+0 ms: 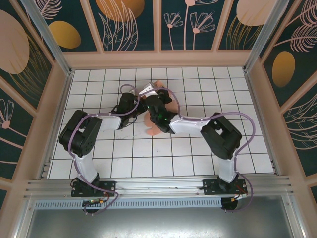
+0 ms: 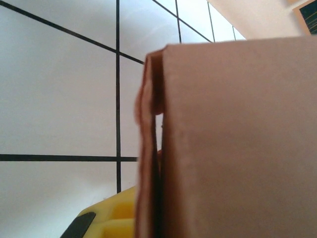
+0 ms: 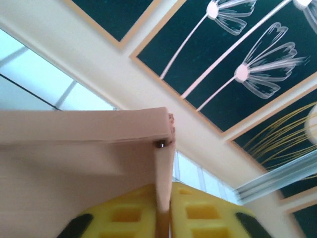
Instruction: Fold the paper box
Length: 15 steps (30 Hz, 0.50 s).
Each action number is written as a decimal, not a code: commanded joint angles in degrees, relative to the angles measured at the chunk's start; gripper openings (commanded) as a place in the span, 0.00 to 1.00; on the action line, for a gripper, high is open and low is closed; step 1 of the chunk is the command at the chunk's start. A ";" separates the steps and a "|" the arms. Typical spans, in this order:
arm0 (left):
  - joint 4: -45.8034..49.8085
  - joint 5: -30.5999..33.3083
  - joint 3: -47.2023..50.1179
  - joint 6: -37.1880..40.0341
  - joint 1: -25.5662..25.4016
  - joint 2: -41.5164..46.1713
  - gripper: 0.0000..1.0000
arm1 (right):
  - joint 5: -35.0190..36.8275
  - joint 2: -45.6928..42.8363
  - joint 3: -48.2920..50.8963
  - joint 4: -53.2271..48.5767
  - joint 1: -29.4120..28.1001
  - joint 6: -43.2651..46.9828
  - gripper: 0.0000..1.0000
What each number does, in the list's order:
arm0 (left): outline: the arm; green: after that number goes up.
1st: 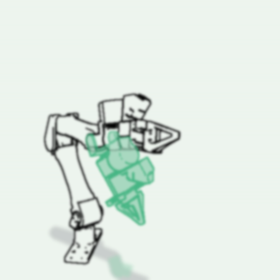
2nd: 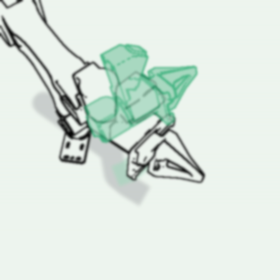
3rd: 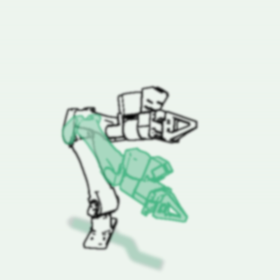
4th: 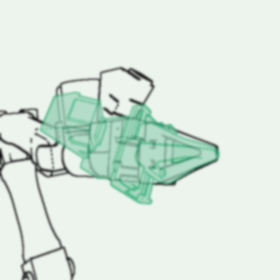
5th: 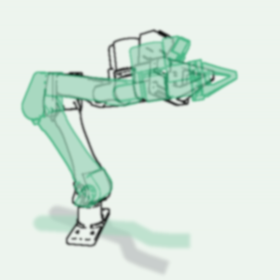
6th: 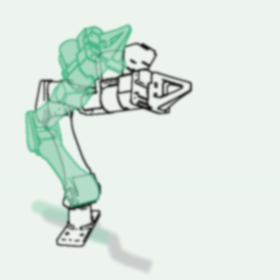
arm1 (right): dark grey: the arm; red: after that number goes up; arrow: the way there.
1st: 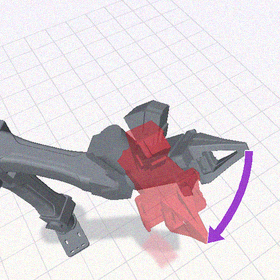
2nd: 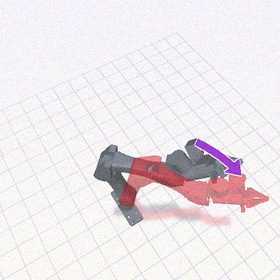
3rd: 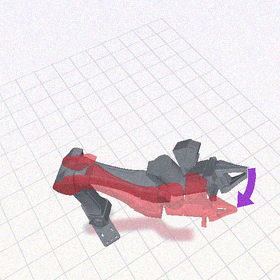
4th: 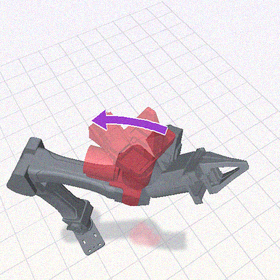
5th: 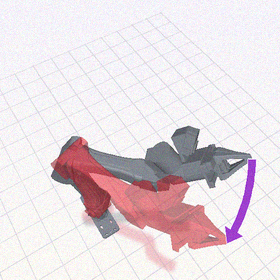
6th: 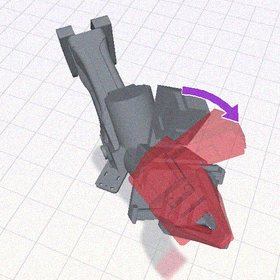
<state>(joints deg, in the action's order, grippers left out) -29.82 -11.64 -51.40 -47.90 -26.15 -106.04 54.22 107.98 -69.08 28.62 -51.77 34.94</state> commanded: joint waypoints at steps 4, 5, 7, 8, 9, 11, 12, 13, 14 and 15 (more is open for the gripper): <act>5.47 -1.02 -3.96 1.44 -0.92 1.46 0.00 | -18.60 -7.07 -2.44 -18.55 0.53 -18.65 0.58; 6.10 -0.92 -3.97 1.41 -0.92 1.29 0.00 | -20.77 -7.95 -2.29 -19.17 0.53 -19.37 0.63; 7.15 -0.75 -3.99 1.49 -0.92 1.11 0.00 | -24.07 -9.94 -1.66 -19.91 0.57 -20.36 0.71; 7.70 -0.58 -3.98 1.51 -0.92 1.08 0.00 | -25.18 -10.76 -1.42 -20.12 0.70 -21.04 0.74; 8.08 -0.49 -4.04 1.66 -0.92 1.01 0.00 | -26.18 -11.58 -1.32 -20.71 0.79 -21.50 0.77; 8.79 -0.21 -5.59 2.03 -0.92 1.10 0.00 | -27.23 -13.24 -0.57 -20.70 0.92 -22.10 0.78; 9.19 -0.23 -5.76 2.46 -0.93 1.19 0.00 | -28.12 -14.29 0.00 -20.45 1.05 -22.44 0.79; 9.59 -0.19 -5.82 2.80 -0.92 1.34 0.00 | -28.94 -15.23 0.55 -20.30 1.26 -22.92 0.79; 10.22 -0.20 -6.04 3.76 -0.95 1.43 0.00 | -29.93 -16.34 1.26 -20.20 1.53 -23.75 0.79; 11.05 -0.23 -6.38 4.76 -0.92 1.69 0.00 | -31.28 -17.58 2.01 -19.89 1.95 -24.74 0.79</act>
<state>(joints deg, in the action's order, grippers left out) -21.21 -11.77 -55.77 -46.11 -26.79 -106.04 27.90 94.72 -68.86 9.37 -50.92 14.66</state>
